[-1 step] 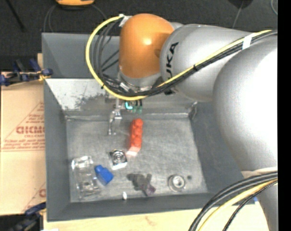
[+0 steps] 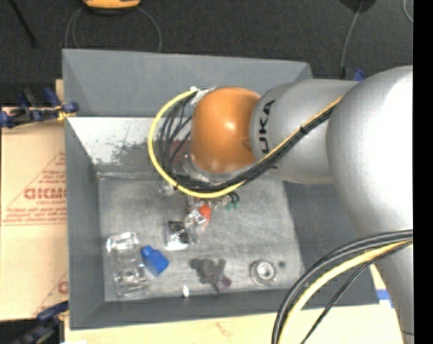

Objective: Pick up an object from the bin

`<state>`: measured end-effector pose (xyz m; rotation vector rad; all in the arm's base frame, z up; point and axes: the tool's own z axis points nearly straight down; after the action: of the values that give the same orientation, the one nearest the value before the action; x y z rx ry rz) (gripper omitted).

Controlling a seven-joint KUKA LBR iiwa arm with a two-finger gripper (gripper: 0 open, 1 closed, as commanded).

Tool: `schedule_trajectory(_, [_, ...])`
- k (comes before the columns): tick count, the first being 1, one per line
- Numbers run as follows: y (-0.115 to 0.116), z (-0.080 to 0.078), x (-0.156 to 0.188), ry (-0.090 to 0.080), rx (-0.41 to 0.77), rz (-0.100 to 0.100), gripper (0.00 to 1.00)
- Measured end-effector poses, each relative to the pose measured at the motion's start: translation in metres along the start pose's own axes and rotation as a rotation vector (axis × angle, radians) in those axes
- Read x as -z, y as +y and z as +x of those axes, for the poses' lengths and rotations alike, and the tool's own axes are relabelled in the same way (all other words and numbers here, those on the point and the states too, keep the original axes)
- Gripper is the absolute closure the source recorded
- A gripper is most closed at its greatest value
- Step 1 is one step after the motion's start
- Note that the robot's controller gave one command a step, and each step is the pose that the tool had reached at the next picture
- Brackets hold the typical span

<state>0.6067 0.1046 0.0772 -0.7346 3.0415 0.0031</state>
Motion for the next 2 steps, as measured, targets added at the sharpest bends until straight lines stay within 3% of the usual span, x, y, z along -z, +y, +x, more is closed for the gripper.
schedule_trajectory(1, [-0.087, -0.005, 0.025, 0.006, 0.368, 0.004, 0.0])
schedule_trajectory(2, [-0.069, -0.016, 0.033, 0.006, 0.746, -0.002, 0.0])
